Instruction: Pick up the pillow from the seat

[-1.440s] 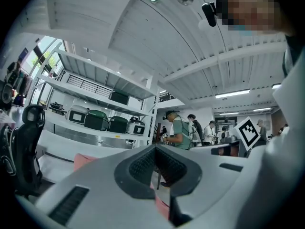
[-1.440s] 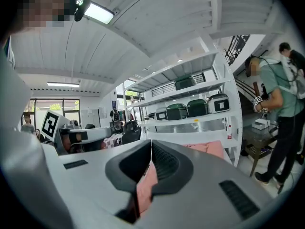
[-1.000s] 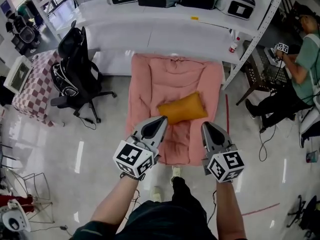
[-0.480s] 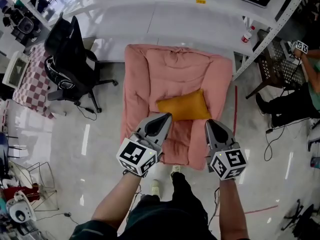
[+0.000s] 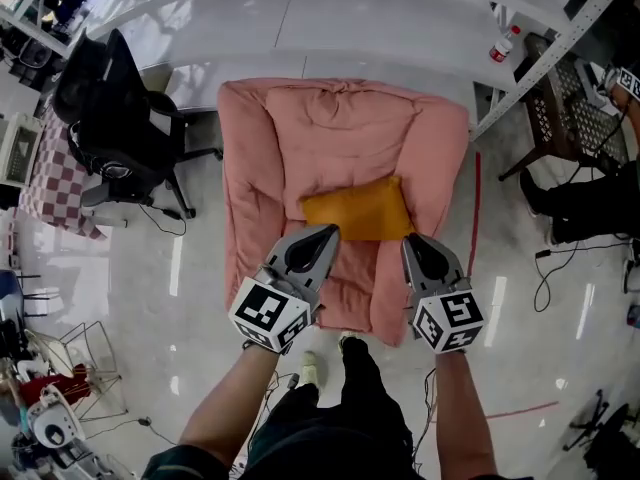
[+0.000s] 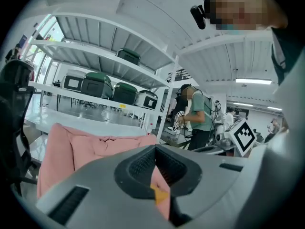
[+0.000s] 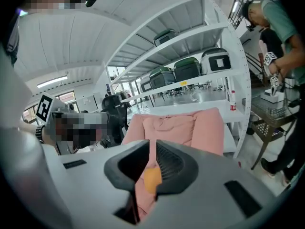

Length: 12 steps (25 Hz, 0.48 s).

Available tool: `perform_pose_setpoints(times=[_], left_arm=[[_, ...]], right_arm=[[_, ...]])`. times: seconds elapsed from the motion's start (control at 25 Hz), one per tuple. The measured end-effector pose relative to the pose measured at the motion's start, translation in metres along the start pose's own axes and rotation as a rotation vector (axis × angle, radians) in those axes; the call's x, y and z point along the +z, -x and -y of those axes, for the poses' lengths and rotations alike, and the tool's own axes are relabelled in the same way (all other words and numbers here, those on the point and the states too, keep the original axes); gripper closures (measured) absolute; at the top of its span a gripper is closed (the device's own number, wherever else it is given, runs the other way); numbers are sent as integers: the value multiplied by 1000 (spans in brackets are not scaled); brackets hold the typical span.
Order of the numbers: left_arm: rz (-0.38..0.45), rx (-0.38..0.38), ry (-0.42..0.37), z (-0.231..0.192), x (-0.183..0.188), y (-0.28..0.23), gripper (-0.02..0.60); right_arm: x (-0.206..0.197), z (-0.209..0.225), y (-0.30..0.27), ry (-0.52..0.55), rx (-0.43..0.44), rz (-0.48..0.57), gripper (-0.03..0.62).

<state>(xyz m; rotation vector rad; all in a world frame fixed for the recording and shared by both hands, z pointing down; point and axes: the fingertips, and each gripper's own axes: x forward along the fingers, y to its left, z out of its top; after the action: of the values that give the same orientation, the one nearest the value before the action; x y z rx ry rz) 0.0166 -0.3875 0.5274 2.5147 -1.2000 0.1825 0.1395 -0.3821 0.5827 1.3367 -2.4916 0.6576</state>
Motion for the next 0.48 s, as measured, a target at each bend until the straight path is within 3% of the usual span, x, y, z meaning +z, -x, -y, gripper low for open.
perform_pose_setpoints(times=[0.12, 0.48], left_arm=[[-20, 0, 7, -5, -11, -18, 581], [-88, 4, 38, -18, -57, -55, 581]], right_arm=[[-15, 17, -14, -9, 2, -28, 525], [-73, 58, -53, -9, -1, -124, 444]])
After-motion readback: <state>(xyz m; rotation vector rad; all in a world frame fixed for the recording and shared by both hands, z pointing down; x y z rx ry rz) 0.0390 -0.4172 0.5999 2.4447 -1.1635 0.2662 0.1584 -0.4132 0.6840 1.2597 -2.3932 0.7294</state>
